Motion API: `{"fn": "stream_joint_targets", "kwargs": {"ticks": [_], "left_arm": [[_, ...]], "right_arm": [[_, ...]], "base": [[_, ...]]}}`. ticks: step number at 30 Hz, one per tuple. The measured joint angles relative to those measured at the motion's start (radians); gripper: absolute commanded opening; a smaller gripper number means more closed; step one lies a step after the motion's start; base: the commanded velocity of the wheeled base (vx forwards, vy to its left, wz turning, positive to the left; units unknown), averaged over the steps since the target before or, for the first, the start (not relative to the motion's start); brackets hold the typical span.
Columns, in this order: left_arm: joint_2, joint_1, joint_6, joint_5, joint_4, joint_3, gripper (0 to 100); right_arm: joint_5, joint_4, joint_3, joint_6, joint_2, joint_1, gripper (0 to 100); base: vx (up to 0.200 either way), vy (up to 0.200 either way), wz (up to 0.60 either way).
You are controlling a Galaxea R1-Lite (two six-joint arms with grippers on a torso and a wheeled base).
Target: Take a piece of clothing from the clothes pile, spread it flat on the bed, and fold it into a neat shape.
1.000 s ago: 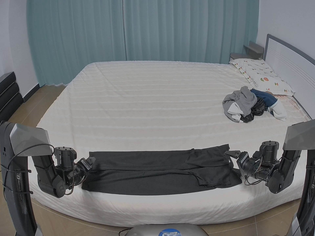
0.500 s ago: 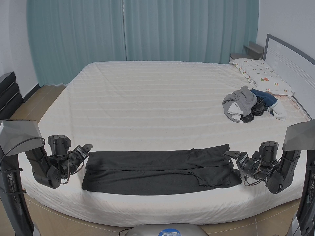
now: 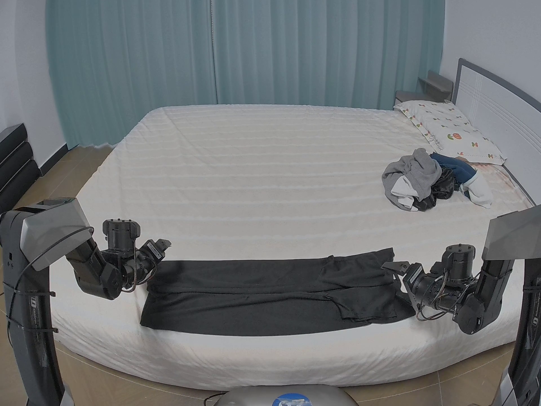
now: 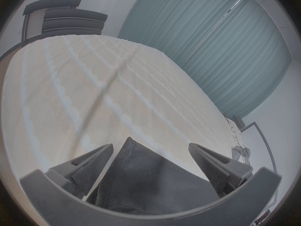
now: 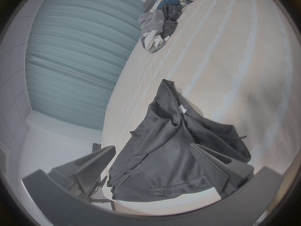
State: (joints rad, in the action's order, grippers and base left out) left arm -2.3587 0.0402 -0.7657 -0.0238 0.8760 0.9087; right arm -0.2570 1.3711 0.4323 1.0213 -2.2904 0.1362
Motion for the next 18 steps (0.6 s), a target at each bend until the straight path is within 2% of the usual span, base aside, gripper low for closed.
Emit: {"fn": "stream_joint_targets", "kwargs": {"ticks": [13, 14, 18], "left_arm": [[-0.078, 0.016, 0.004, -0.004, 0.003, 0.054, 100], [-0.081, 0.016, 0.003, -0.005, 0.003, 0.055, 0], [-0.087, 0.016, 0.003, -0.006, 0.002, 0.057, 0]], "right_arm": [[0.003, 0.0, 0.003, 0.0, -0.01, 0.013, 100], [0.003, 0.0, 0.003, 0.0, -0.01, 0.013, 100], [0.003, 0.0, 0.003, 0.0, -0.011, 0.014, 100]], "base": [[0.0, 0.0, 0.0], [0.0, 0.0, 0.0], [0.0, 0.0, 0.0]]}}
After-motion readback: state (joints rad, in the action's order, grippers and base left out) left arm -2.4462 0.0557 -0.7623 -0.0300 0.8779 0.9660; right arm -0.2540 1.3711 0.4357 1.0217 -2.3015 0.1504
